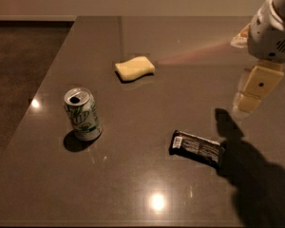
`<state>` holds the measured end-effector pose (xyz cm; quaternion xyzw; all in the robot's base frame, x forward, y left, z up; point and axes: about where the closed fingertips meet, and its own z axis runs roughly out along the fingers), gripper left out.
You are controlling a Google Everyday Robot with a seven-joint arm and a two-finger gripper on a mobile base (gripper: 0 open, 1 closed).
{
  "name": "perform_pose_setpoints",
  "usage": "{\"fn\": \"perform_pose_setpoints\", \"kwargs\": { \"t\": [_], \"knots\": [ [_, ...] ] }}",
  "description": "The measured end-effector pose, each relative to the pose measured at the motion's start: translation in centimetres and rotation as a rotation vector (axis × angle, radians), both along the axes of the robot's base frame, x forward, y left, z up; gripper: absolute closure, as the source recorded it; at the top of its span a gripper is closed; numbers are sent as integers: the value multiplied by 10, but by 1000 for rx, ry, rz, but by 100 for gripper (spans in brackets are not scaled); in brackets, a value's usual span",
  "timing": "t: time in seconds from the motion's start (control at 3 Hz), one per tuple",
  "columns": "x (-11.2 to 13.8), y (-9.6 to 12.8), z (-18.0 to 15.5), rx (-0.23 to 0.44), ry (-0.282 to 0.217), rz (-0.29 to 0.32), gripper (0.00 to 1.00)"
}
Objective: Pick sponge
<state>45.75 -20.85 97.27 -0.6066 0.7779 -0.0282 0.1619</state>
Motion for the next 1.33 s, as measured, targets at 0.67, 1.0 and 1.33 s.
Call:
{"fn": "perform_pose_setpoints", "kwargs": {
  "t": [0.67,1.0,1.33],
  "knots": [
    [84,48,-32,52,36,68,0],
    [121,72,-56,76,55,95,0],
    [155,97,-81,89,84,122,0]
  ]
}}
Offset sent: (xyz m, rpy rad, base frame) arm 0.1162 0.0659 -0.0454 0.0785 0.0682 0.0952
